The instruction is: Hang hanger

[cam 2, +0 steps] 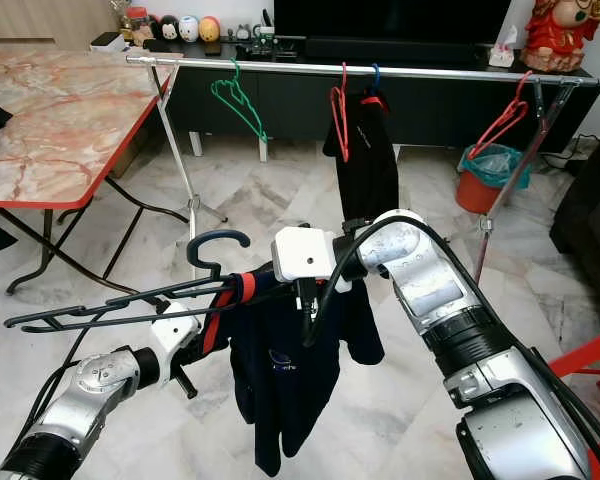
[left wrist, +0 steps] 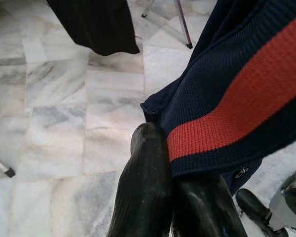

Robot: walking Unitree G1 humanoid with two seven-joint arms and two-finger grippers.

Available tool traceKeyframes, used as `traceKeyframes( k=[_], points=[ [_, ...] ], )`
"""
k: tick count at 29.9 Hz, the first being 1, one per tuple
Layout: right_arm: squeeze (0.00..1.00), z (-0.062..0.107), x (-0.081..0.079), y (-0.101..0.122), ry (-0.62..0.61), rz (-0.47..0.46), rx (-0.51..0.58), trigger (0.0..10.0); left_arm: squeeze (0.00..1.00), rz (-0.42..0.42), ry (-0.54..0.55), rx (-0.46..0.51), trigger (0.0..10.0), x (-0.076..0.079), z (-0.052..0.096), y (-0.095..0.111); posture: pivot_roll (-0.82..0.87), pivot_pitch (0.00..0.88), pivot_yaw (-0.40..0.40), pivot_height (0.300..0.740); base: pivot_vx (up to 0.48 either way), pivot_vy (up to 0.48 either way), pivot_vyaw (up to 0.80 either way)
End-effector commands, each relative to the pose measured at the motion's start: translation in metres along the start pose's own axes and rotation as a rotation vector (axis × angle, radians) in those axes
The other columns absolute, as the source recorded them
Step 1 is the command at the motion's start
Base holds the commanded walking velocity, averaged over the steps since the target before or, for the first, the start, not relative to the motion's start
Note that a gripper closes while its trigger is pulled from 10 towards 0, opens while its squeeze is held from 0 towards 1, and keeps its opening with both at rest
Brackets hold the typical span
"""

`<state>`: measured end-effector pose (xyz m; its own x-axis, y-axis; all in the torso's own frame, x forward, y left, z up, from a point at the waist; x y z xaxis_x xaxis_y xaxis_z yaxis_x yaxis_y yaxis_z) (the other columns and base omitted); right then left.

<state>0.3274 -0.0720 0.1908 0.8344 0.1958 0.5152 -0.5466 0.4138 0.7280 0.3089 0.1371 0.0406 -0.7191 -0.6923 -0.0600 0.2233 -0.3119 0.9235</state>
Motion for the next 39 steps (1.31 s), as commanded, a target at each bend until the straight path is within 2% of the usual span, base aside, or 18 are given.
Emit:
traceKeyframes(
  k=[1,3,5,7,12,14,15,16,18,20,21,23,27,29,30,34,39],
  points=[
    [0.00,0.005,0.004,-0.003,-0.052,-0.003,-0.006,10.0,0.00,-0.003,0.026,-0.008,0.0,-0.006,0.006,-0.004,0.07,0.000,-0.003,0.740,0.000,0.000,0.00],
    [0.00,0.008,0.001,-0.011,-0.052,-0.026,-0.023,10.0,0.00,-0.005,0.049,-0.019,0.0,-0.010,0.009,-0.007,0.07,0.000,-0.001,0.740,0.000,0.000,0.00],
    [0.00,0.015,-0.010,-0.033,-0.039,-0.061,-0.120,10.0,0.00,-0.013,0.082,-0.050,0.0,-0.016,0.015,-0.014,0.07,0.000,-0.002,0.740,0.000,0.000,0.00],
    [0.00,0.021,-0.013,-0.045,-0.065,-0.082,-0.171,10.0,0.00,-0.012,0.097,-0.071,0.0,-0.018,0.018,-0.019,0.07,0.000,-0.002,0.740,0.000,0.000,0.00],
    [0.00,0.028,-0.016,-0.059,-0.127,-0.113,-0.229,10.0,0.00,-0.018,0.138,-0.119,0.0,-0.023,0.022,-0.030,0.07,0.000,0.001,0.740,0.000,0.000,0.00],
    [0.00,0.034,-0.024,-0.055,-0.121,-0.163,-0.127,10.0,0.00,-0.036,0.149,-0.173,0.0,-0.022,0.023,-0.039,0.07,0.000,0.001,0.740,0.000,0.000,0.00],
    [0.00,0.035,-0.024,-0.052,-0.127,-0.176,-0.089,10.0,0.00,-0.031,0.154,-0.191,0.6,-0.022,0.023,-0.041,0.07,0.000,0.001,0.740,0.000,0.000,0.00],
    [0.00,0.039,-0.026,-0.042,-0.128,-0.208,0.033,10.0,0.00,-0.021,0.169,-0.206,3.3,-0.023,0.024,-0.045,0.07,0.000,0.004,0.740,0.000,0.000,0.00],
    [0.00,0.044,-0.032,-0.032,-0.102,-0.223,0.138,10.0,0.00,-0.017,0.209,-0.209,7.7,-0.029,0.026,-0.046,0.07,0.000,0.004,0.740,0.000,0.000,0.00],
    [0.00,0.046,-0.036,-0.030,-0.085,-0.225,0.167,10.0,0.00,-0.023,0.226,-0.215,7.7,-0.031,0.027,-0.046,0.07,0.000,0.004,0.740,0.000,0.000,0.00],
    [0.00,0.049,-0.046,-0.031,-0.039,-0.227,0.176,10.0,0.00,-0.019,0.245,-0.217,10.0,-0.035,0.030,-0.047,0.07,0.000,0.005,0.740,0.000,0.000,0.00],
    [0.00,0.051,-0.051,-0.033,-0.021,-0.236,0.180,10.0,0.00,-0.017,0.263,-0.222,10.0,-0.039,0.033,-0.048,0.07,0.000,0.006,0.740,0.000,0.000,0.00],
    [0.00,0.055,-0.046,-0.036,-0.096,-0.283,0.202,10.0,0.00,-0.027,0.285,-0.244,10.0,-0.042,0.038,-0.054,0.07,0.000,0.011,0.740,0.000,0.000,0.00],
    [0.00,0.056,-0.054,-0.031,-0.039,-0.294,0.243,10.0,0.00,-0.027,0.287,-0.243,10.0,-0.042,0.039,-0.054,0.07,0.000,0.017,0.740,0.000,0.000,0.00],
    [0.00,0.056,-0.074,-0.043,0.080,-0.272,0.111,10.0,0.00,-0.033,0.303,-0.249,10.0,-0.046,0.043,-0.055,0.07,0.000,0.020,0.740,0.000,0.000,0.00],
    [0.00,0.065,-0.098,-0.074,0.226,-0.210,-0.186,10.0,0.00,-0.050,0.325,-0.264,10.0,-0.053,0.049,-0.055,0.07,0.000,0.024,0.740,0.000,0.000,0.00],
    [0.00,0.076,-0.101,-0.079,0.270,-0.183,-0.280,10.0,0.00,-0.057,0.331,-0.268,10.0,-0.056,0.050,-0.055,0.07,0.000,0.028,0.740,0.000,0.000,0.00]
  ],
)
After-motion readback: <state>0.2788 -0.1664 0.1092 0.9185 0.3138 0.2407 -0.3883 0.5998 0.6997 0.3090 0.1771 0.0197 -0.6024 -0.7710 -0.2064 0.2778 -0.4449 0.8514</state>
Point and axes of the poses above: a point about 5 cm out from each wrist's last joint towards the gripper, its own z axis pointing back from the gripper into the wrist, its own y axis along the axis of the wrist's last joint, x = y × z, the point moved 3 cm from there along -z, pointing out of the wrist towards the gripper, and after that the axes turned 6 degrees about z, right-handed, at the moved point
